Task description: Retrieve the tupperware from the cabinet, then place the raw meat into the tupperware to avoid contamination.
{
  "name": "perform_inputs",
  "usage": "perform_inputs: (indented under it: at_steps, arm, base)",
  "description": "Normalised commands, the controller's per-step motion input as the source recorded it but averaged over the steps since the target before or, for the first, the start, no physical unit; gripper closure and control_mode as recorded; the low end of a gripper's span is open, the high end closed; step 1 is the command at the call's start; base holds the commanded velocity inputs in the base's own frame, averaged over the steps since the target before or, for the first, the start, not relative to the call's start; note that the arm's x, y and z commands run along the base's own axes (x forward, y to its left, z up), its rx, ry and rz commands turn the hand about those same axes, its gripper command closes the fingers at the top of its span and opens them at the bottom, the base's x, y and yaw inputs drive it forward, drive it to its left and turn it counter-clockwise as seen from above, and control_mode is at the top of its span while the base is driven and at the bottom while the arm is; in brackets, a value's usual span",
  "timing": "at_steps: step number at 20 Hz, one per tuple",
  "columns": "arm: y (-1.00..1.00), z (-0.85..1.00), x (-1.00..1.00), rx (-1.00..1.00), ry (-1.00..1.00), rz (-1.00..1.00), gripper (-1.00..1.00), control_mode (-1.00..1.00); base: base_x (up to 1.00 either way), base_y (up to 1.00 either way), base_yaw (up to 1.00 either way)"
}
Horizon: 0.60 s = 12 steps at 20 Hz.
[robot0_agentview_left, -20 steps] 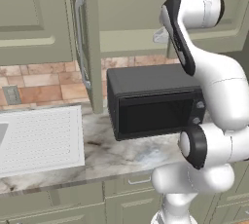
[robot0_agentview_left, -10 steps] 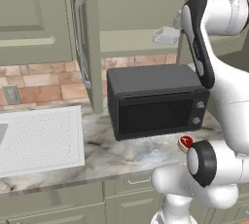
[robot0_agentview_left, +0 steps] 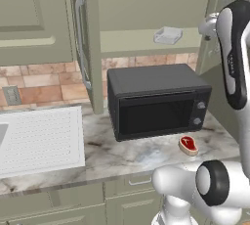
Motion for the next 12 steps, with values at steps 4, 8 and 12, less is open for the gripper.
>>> perform_inputs:
  at_steps: [4,8,12]
  arm:
    - [-0.59,-0.04,-0.85,0.12,-0.03,0.0,1.0,-1.0]
    - [-0.51,-0.09,-0.64,0.07,-0.01,-0.02,1.0,-1.0]
    - [-0.29,-0.16,-0.31,0.0,0.0,-0.04,1.0,-1.0]
  base:
    - [0.0,0.0,0.0]
    - [0.0,0.0,0.0]
    - [0.0,0.0,0.0]
